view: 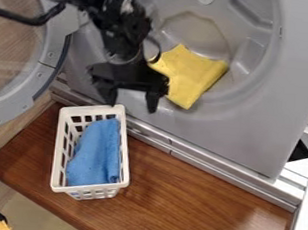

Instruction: Take the yellow cloth out of the washing machine and put on the right side of the table

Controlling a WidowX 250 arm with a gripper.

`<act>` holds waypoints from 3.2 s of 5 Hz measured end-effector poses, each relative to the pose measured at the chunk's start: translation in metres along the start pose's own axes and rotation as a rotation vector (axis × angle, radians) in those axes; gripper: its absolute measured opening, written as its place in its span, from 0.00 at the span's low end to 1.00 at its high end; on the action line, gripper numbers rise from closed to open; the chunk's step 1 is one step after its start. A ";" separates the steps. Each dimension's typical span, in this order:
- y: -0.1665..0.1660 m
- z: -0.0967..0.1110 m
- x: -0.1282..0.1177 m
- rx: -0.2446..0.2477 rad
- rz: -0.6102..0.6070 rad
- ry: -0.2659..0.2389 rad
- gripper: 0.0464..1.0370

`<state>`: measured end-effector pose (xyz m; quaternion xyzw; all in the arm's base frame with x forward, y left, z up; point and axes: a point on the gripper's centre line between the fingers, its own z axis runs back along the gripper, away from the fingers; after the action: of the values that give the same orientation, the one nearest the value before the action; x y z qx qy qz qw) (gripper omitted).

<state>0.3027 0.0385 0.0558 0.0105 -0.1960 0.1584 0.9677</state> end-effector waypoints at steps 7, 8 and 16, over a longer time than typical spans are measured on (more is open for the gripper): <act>-0.029 -0.054 0.055 -0.115 -0.024 -0.035 0.11; -0.030 -0.054 0.053 -0.112 -0.018 -0.033 0.03; -0.086 0.013 -0.076 -0.121 -0.119 0.115 0.02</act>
<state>0.2587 -0.0671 0.0420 -0.0456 -0.1486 0.0891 0.9838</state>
